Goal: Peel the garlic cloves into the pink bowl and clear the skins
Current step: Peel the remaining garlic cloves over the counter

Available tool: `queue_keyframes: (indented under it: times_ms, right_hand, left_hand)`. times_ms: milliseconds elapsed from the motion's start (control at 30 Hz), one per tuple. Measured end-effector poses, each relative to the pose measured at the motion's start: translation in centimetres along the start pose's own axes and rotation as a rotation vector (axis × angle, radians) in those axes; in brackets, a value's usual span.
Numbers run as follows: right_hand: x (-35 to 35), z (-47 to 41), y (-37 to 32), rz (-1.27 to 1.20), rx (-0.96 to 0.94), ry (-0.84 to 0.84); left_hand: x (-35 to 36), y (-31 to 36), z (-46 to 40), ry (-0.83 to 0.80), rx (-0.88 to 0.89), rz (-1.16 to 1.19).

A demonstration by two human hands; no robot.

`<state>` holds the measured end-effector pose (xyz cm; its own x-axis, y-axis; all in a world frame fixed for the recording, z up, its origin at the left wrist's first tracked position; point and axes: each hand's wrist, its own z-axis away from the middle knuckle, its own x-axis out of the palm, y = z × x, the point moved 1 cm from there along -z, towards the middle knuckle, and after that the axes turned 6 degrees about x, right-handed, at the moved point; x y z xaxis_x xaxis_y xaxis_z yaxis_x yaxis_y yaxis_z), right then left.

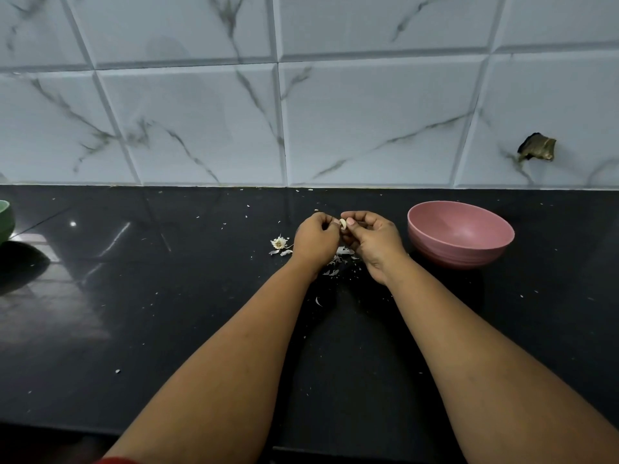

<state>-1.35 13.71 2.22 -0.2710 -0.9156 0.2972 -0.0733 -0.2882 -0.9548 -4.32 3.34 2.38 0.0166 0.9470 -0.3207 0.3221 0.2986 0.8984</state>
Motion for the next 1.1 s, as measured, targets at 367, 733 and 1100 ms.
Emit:
queue_keyframes:
  times_ms: [367,733,1100]
  right_hand:
    - [0.2,0.4,-0.2,0.03,0.02,0.025]
    - [0.2,0.3,-0.5,0.135,-0.003,0.121]
    - [-0.1,0.0,-0.3,0.109,0.038,0.131]
  left_hand:
    - [-0.3,0.6,0.2,-0.025,0.028,-0.147]
    - [-0.7,0.2,-0.2,-0.01,0.069,-0.287]
    - [-1.4,-0.5,-0.1,-0.011,0.041,-0.241]
